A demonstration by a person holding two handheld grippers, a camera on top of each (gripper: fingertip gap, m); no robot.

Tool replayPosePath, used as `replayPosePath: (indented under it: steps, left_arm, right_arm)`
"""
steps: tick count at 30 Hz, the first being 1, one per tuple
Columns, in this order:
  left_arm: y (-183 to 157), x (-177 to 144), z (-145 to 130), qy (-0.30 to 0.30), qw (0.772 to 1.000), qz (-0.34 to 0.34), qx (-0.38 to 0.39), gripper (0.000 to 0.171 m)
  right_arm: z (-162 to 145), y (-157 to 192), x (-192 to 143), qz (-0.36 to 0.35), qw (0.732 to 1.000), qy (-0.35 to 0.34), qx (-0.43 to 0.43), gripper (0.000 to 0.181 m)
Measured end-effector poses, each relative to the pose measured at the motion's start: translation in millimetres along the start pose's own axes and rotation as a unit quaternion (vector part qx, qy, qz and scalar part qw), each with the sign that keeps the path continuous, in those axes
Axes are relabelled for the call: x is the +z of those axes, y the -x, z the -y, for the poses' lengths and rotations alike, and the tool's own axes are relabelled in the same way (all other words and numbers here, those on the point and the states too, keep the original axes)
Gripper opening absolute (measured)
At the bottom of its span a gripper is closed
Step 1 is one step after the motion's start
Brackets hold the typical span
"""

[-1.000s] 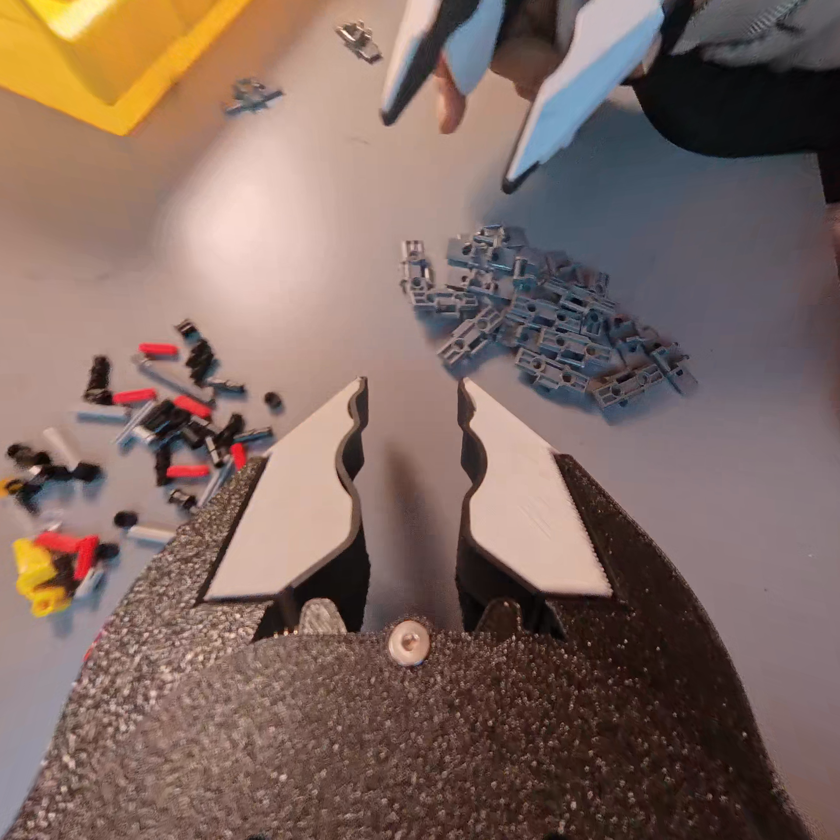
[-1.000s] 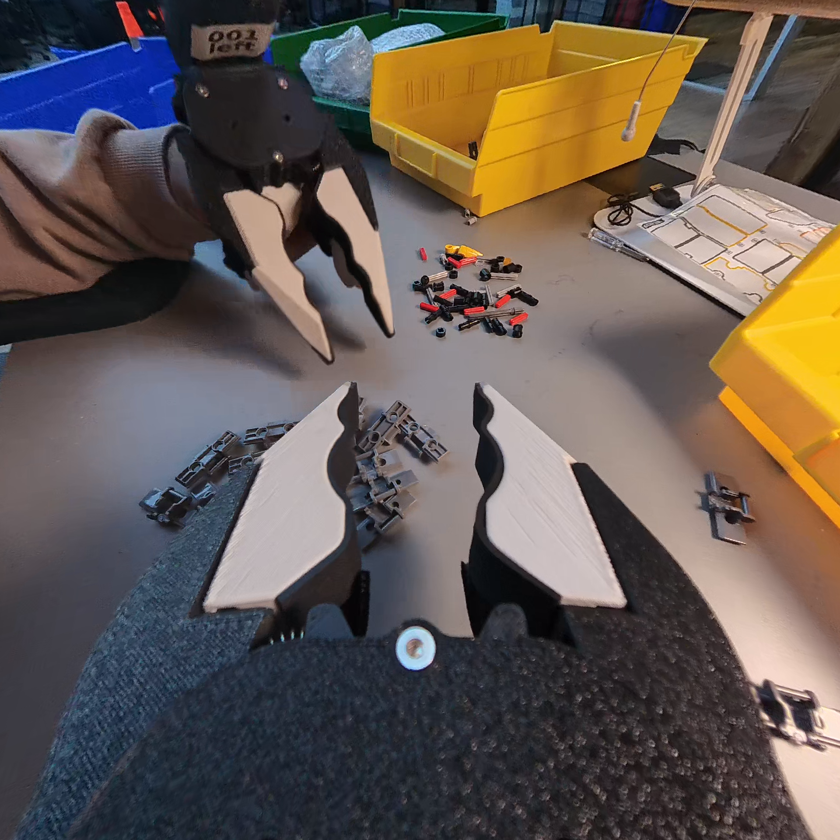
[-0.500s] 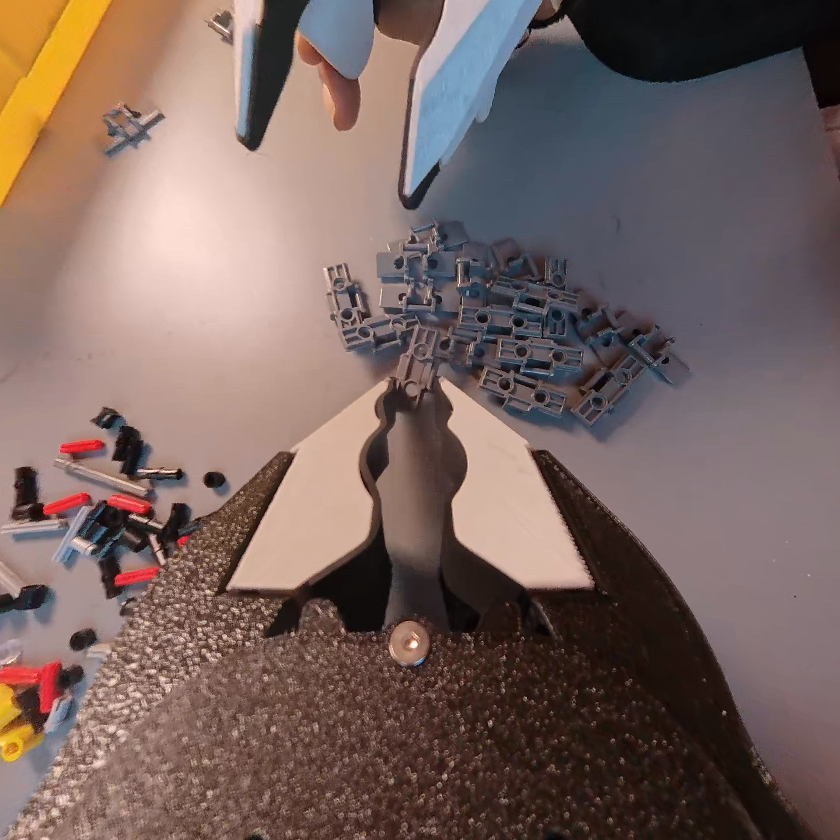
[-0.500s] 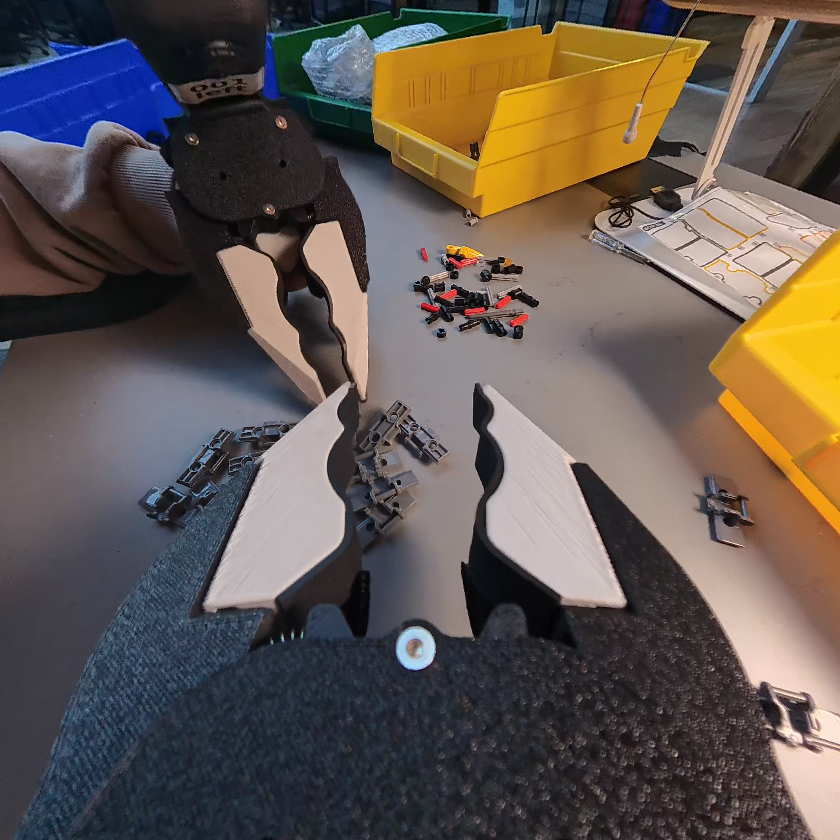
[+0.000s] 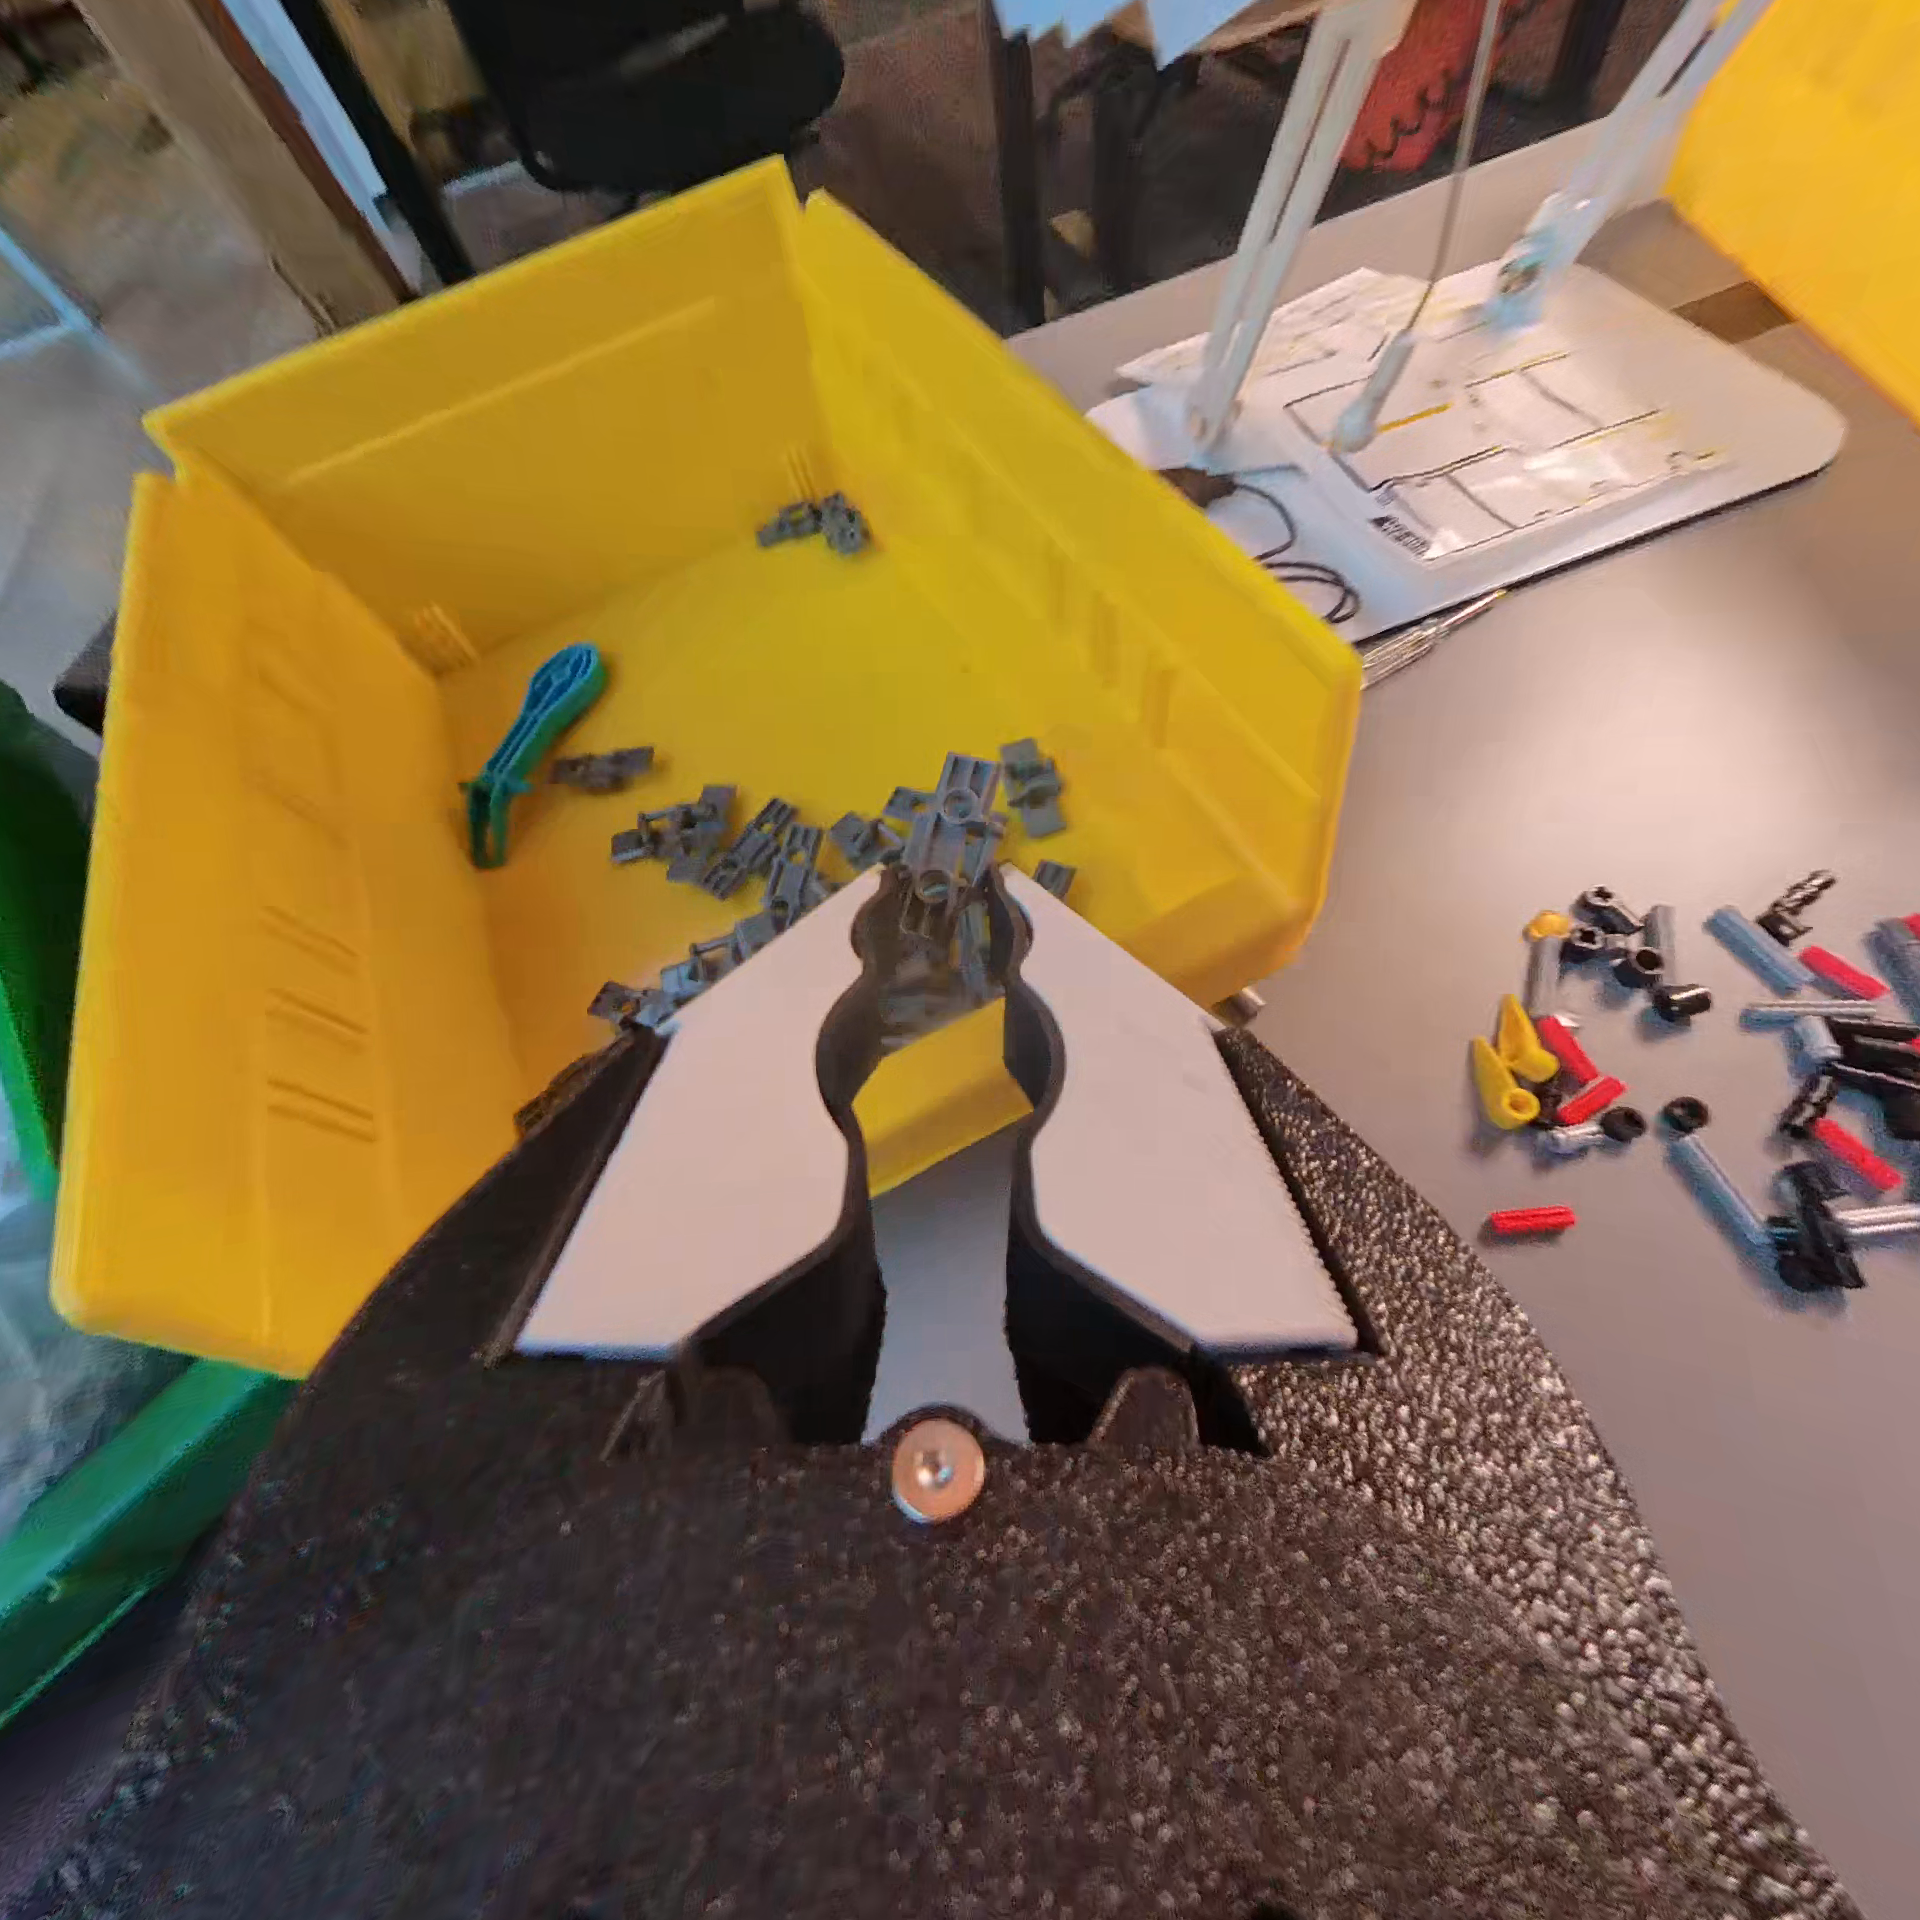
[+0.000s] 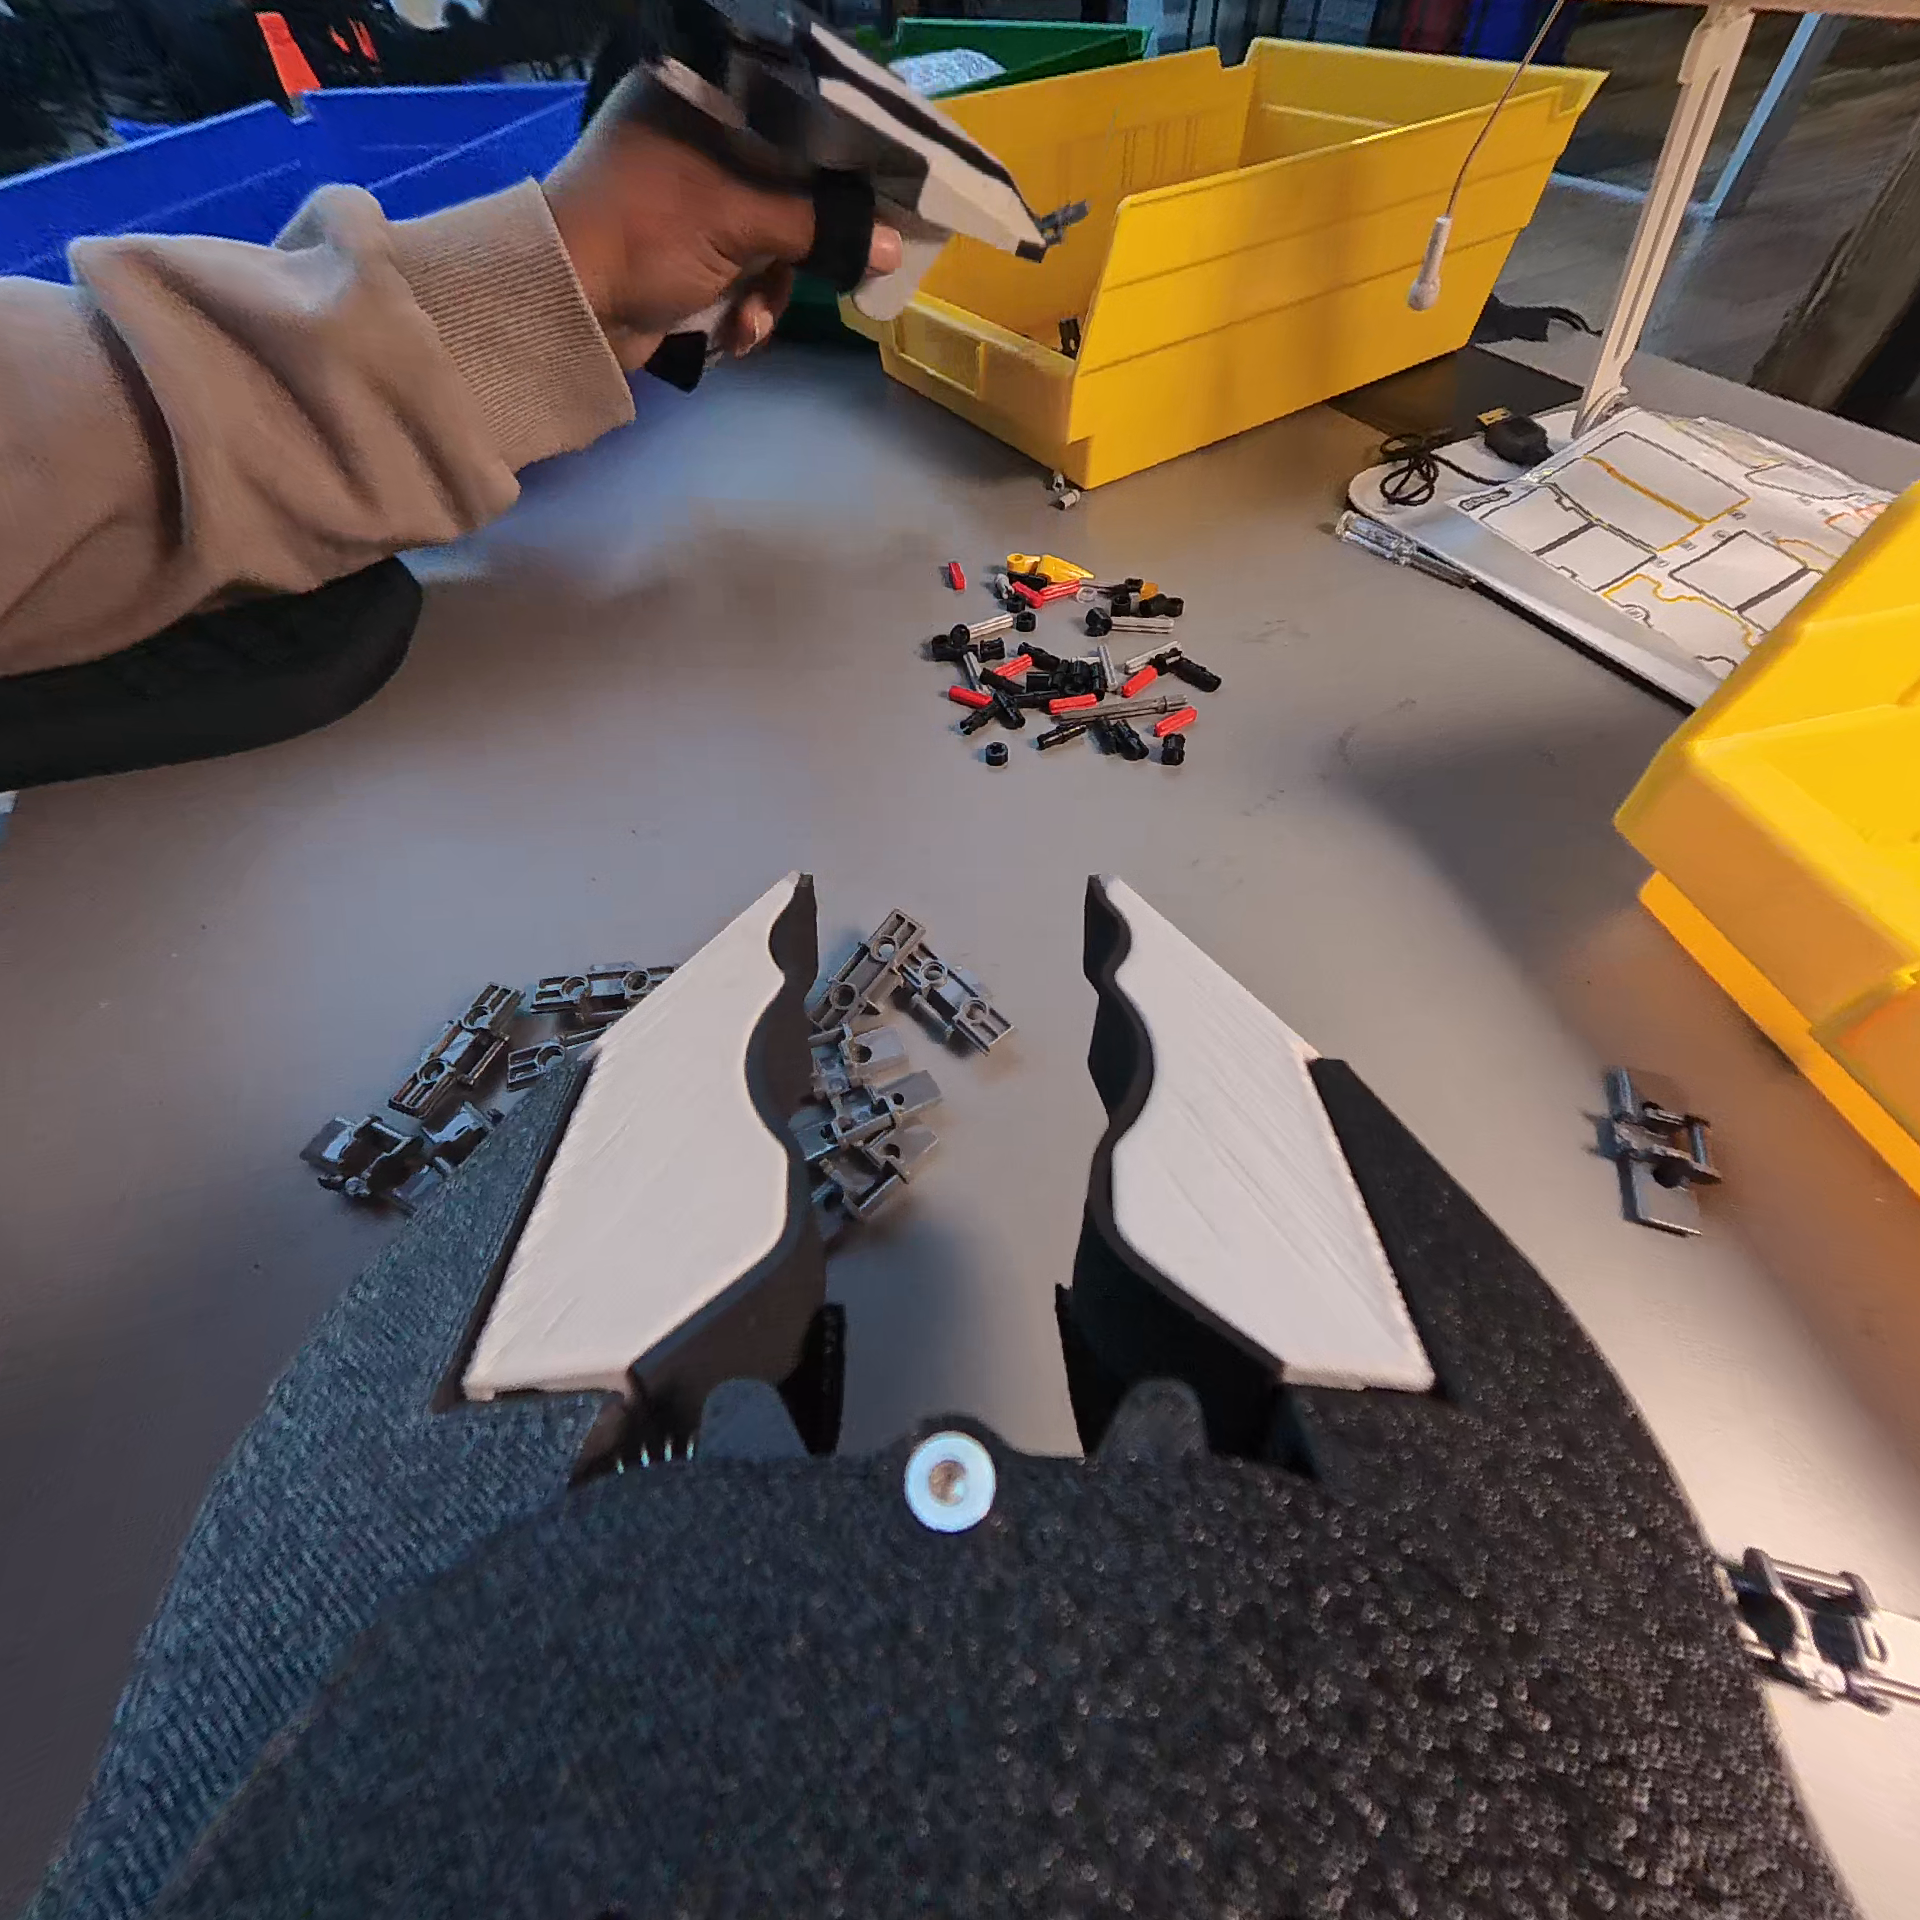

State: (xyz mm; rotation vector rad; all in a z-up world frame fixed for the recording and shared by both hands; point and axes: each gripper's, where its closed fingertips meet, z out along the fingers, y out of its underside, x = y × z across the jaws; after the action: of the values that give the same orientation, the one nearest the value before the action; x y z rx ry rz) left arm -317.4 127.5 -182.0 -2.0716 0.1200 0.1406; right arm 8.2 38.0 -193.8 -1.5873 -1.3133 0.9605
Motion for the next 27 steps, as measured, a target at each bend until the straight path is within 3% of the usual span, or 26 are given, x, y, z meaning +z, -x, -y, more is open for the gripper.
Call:
replayPosePath:
  steps: [4,7,9,12,16,19,25,27]
  left_arm:
    - [-11.6,-1.6,1.7,-0.008,1.000,-0.024,-0.013,0.029]
    - [-72.3,-21.3,24.6,-0.057,0.988,-0.136,0.040,0.027]
    - [-134.4,-39.2,25.9,-0.064,0.962,-0.253,0.077,0.031]
    - [-217.6,-60.4,1.9,-0.012,0.912,-0.397,0.104,0.048]
    - [-287.0,-74.5,-35.4,0.052,0.855,-0.493,0.155,0.057]
    - [-310.6,-77.6,-51.1,0.074,0.823,-0.524,0.208,0.056]
    - [-328.7,-73.4,-66.2,0.100,0.779,-0.558,0.268,0.045]
    - [-328.8,-71.6,-65.3,0.099,0.775,-0.561,0.273,0.036]
  right_arm:
    - [-1.3,-1.2,-0.2,-0.006,1.000,0.006,-0.010,0.056]
    - [-1.7,-0.9,-0.2,-0.011,1.000,0.011,-0.027,0.062]
    - [0.9,-4.0,-2.0,-0.021,0.999,0.006,-0.032,0.065]
    - [10.2,-7.2,-6.8,-0.022,0.999,-0.019,-0.022,0.071]
    - [17.5,1.1,-11.1,0.002,0.999,-0.031,-0.042,0.096]
    - [13.8,15.1,-11.6,0.040,0.997,-0.018,-0.067,0.108]
    - [17.2,20.3,-15.2,0.058,0.995,-0.028,-0.077,0.103]
    - [16.8,19.5,-15.3,0.057,0.995,-0.029,-0.076,0.101]
